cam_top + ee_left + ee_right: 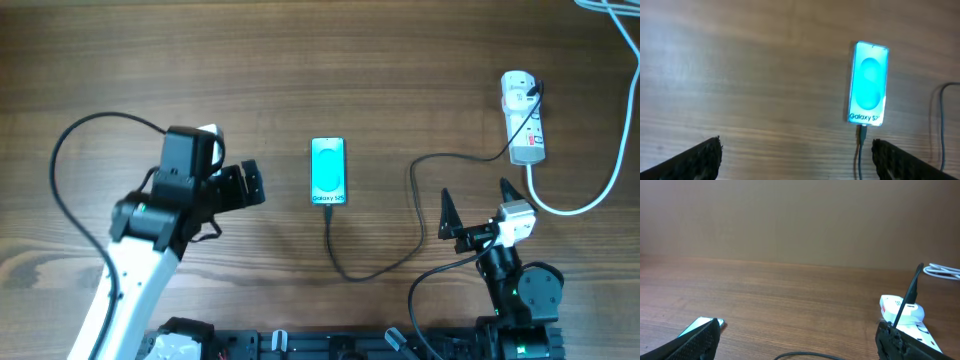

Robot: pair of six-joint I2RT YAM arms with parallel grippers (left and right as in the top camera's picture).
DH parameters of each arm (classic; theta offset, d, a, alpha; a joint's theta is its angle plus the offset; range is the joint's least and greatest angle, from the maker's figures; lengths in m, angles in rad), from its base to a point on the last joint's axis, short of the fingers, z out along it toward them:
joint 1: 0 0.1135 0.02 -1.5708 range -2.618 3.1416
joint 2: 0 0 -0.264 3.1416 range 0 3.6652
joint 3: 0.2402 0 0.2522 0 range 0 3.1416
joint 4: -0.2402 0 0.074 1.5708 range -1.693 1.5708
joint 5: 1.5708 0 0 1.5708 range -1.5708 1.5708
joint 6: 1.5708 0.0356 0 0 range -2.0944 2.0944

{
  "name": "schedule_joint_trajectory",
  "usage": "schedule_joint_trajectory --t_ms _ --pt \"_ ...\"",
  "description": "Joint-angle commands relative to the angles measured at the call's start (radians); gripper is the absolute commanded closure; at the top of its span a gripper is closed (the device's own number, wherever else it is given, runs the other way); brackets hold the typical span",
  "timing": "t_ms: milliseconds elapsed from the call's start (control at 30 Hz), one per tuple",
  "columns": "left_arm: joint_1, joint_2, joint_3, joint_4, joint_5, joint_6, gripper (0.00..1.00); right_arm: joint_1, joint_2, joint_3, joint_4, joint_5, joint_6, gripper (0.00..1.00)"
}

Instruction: Plug charger to phone and switch on socket

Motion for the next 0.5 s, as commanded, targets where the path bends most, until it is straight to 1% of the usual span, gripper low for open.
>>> schedule_joint_trajectory --t_ms 0,67,167,300,333,433,467 --pt "0.007 -0.104 -0.111 0.115 0.093 0.207 0.00 0.005 -0.008 0.000 0.006 0.014 -0.008 0.00" --pt "0.007 -0.162 -0.178 0.188 0.114 0.240 0.00 0.005 -0.008 0.000 0.006 0.014 -0.008 0.00" --pt "0.027 -0.246 -0.276 0.280 0.120 0.242 0.00 0.005 -0.008 0.000 0.006 0.014 -0.008 0.00" --pt "0.069 -0.364 -0.397 0.395 0.198 0.290 0.00 0.005 -0.008 0.000 0.006 0.014 -0.008 0.00" --pt "0.090 -0.434 -0.459 0.447 0.222 0.289 0.00 0.005 -0.008 0.000 0.006 0.014 -0.008 0.00" --pt "0.111 -0.528 -0.526 0.471 0.238 0.289 0.00 0.005 -0.008 0.000 0.006 0.014 -0.008 0.00" --pt "0.122 -0.586 -0.556 0.470 0.246 0.289 0.00 0.005 -0.008 0.000 0.006 0.014 -0.008 0.00"
